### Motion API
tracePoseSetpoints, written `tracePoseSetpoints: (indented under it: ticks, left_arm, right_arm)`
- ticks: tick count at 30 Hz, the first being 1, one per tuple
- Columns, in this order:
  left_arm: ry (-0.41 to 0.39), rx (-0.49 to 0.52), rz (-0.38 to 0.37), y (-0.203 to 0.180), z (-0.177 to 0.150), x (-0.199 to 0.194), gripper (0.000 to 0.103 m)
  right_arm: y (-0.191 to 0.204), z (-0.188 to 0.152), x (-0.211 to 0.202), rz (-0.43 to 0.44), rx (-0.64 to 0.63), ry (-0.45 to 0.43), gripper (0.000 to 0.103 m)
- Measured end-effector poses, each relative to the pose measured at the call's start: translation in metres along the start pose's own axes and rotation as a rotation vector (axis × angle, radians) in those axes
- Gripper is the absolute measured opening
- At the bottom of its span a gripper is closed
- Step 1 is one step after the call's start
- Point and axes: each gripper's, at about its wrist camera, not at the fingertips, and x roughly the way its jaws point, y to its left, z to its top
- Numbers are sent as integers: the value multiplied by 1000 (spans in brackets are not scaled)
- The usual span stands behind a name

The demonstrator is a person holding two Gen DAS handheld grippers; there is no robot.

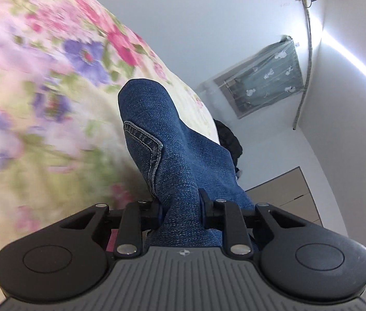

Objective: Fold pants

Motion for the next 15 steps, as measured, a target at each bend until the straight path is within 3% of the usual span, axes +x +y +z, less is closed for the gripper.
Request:
tracePoseSetpoints:
  ticks: [5, 7, 10, 12, 15]
  left_arm:
    - [43, 27, 111, 35, -15, -31, 27]
    - [51, 4, 109, 52, -24, -29, 27]
    - [39, -10, 90, 66, -29, -32, 35]
    - [42, -7, 116, 74, -27, -37, 50]
    - [74, 30, 148, 84, -23, -40, 67]
  right_arm:
    - [8, -78, 25, 19, 27, 59, 39]
    - [0, -105, 34, 6, 45, 81, 39]
    - [-19, -125, 35, -26, 113, 68, 48]
    - [-31, -126, 32, -14, 158, 61, 52]
    - [-30, -111, 24, -17, 101, 94, 64]
